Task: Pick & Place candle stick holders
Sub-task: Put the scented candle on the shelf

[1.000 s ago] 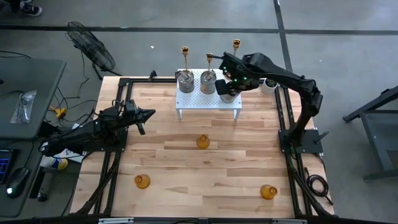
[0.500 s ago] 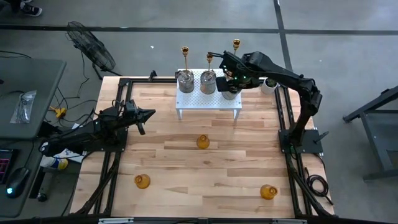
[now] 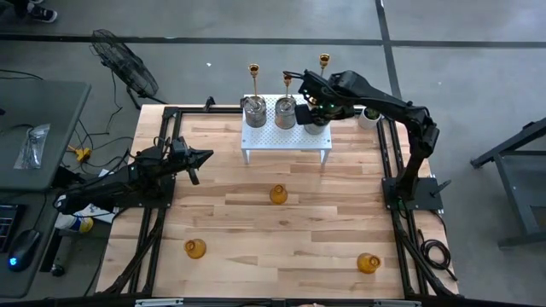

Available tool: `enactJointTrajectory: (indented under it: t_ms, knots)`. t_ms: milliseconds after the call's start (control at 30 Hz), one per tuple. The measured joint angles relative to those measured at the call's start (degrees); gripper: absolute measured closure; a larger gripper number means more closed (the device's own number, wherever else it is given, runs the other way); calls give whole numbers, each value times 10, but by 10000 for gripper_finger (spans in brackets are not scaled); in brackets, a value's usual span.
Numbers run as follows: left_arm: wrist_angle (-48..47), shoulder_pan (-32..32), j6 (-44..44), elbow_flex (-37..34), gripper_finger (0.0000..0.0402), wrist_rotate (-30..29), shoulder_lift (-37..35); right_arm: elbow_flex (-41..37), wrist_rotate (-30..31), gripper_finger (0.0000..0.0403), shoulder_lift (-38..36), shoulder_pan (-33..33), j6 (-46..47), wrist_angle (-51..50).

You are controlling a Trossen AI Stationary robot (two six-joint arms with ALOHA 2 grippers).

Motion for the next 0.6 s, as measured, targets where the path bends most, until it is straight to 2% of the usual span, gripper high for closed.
enactJointTrajectory:
  t_ms: [167, 400, 600]
  knots:
    - [0, 0, 0, 0, 402, 0, 0, -1, 2, 10, 0, 0, -4, 0]
    - [0, 0, 0, 0, 402, -1, 0, -1, 3, 8, -2, -1, -4, 0]
    - [0, 0, 0, 0, 402, -1, 0, -1, 31, 7, -26, -1, -3, 1]
